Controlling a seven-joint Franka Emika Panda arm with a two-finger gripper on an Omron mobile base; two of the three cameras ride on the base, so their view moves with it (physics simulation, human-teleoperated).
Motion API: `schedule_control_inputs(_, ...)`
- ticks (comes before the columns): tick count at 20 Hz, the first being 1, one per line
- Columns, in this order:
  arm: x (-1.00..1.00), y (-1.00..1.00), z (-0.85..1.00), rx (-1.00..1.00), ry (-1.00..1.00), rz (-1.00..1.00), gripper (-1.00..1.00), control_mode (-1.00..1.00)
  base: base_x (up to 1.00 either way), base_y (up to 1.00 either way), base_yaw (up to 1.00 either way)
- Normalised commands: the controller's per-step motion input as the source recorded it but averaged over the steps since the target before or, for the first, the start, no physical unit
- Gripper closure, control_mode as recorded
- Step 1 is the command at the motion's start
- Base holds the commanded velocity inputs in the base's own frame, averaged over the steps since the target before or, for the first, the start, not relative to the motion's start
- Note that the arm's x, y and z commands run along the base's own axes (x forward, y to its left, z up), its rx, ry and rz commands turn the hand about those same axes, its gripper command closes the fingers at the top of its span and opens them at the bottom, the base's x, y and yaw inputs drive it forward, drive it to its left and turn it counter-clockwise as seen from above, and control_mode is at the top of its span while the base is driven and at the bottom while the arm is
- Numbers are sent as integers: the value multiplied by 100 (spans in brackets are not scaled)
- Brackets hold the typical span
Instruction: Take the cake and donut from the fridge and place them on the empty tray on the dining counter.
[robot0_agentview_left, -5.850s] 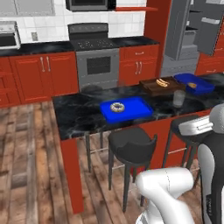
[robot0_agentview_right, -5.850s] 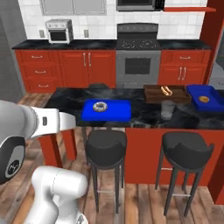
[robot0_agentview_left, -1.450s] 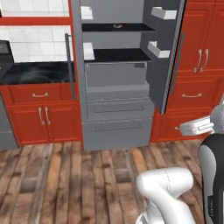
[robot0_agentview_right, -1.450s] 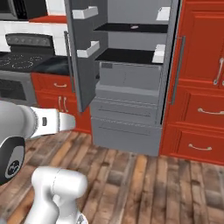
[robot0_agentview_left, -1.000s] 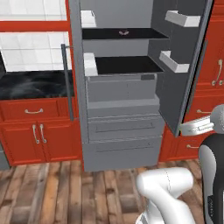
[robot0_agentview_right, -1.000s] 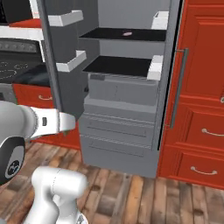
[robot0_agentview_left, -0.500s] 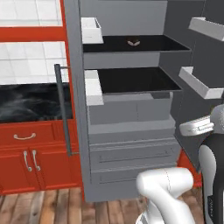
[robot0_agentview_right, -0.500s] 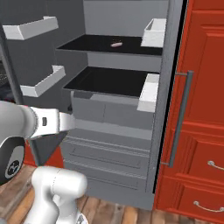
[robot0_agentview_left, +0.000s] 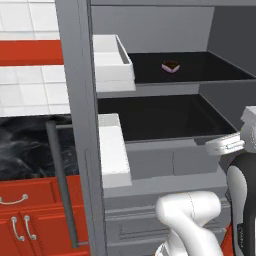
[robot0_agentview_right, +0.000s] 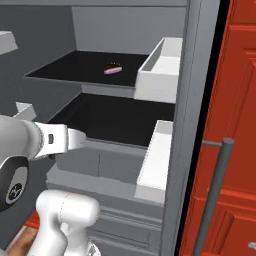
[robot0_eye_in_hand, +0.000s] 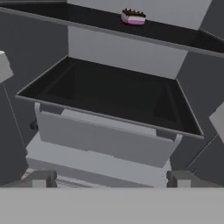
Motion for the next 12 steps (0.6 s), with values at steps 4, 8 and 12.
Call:
schedule_control_inputs(4,0,0,0,0,0,0,-100,100,100,0,0)
schedule_control_inputs(8,0,0,0,0,0,0,-100,100,100,0,0)
schedule_control_inputs(12,0,0,0,0,0,0,-100,100,100,0,0)
